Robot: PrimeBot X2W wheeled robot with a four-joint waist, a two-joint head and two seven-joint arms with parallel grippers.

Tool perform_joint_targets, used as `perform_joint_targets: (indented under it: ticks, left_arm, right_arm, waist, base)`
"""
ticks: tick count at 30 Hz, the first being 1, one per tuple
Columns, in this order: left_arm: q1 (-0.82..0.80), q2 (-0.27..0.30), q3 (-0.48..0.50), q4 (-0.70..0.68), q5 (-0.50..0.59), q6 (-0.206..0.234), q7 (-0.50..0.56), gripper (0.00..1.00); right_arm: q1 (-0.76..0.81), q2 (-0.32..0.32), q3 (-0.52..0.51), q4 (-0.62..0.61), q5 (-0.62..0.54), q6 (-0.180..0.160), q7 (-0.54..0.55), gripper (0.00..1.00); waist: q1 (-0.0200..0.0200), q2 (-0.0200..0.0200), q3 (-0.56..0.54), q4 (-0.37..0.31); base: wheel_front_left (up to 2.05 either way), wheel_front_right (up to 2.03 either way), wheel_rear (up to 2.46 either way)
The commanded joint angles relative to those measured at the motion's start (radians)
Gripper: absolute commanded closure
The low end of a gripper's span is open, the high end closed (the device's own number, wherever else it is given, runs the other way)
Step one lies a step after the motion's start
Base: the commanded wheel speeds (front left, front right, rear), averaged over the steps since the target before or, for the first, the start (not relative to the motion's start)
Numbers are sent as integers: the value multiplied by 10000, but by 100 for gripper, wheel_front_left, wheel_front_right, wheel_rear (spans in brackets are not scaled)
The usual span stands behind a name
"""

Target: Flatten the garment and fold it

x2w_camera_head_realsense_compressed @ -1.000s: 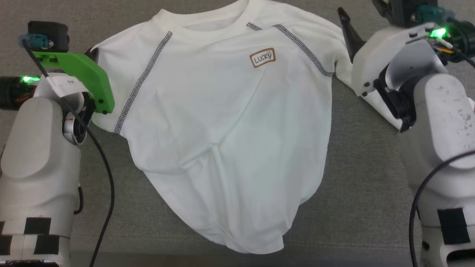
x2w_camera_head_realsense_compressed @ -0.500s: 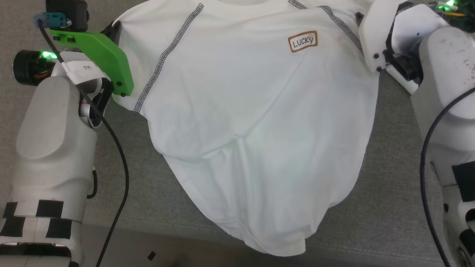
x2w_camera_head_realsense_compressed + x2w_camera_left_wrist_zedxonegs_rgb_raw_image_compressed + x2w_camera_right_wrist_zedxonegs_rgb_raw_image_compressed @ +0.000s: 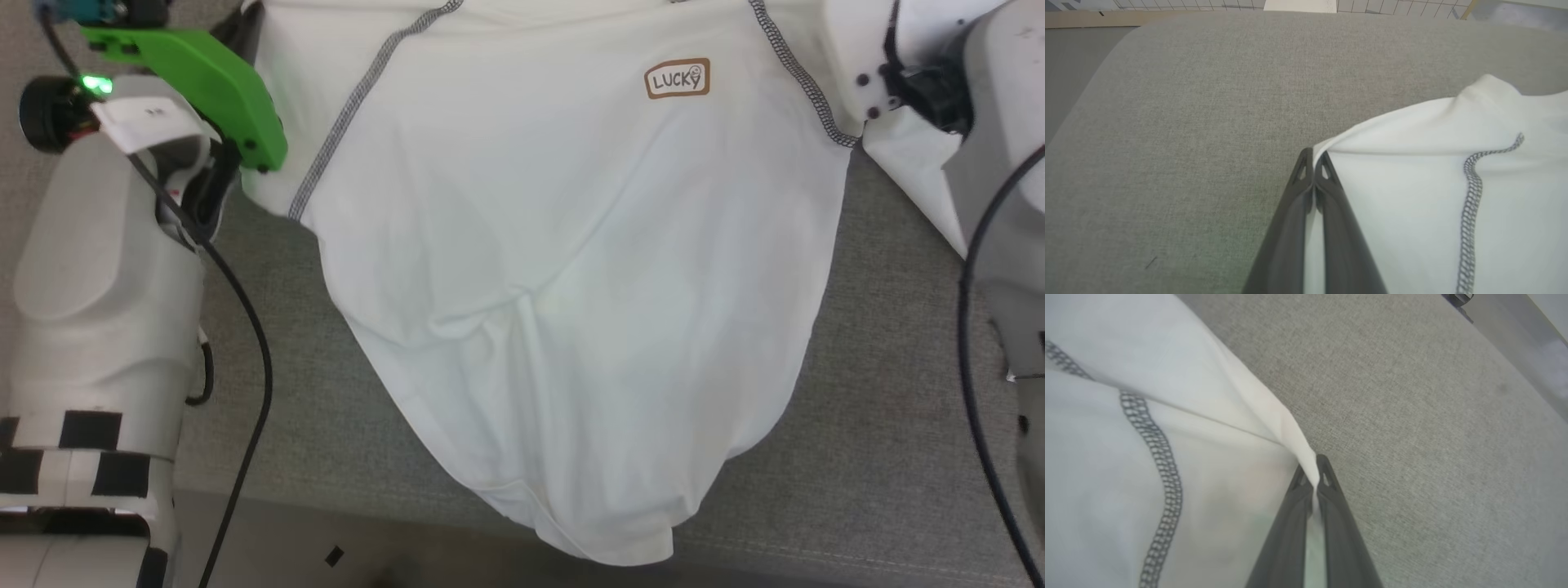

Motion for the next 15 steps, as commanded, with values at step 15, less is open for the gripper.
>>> perform_joint_targets:
  ticks: [15]
  left_arm:
    - [-2856, 394, 1000, -1966, -1606, 279, -422, 100]
  right_arm:
    - [-2398, -972, -915, -2049, -479, -21, -1506, 100]
  waist:
    - [-2, 0, -286, -545]
  base:
    - [0, 0, 0]
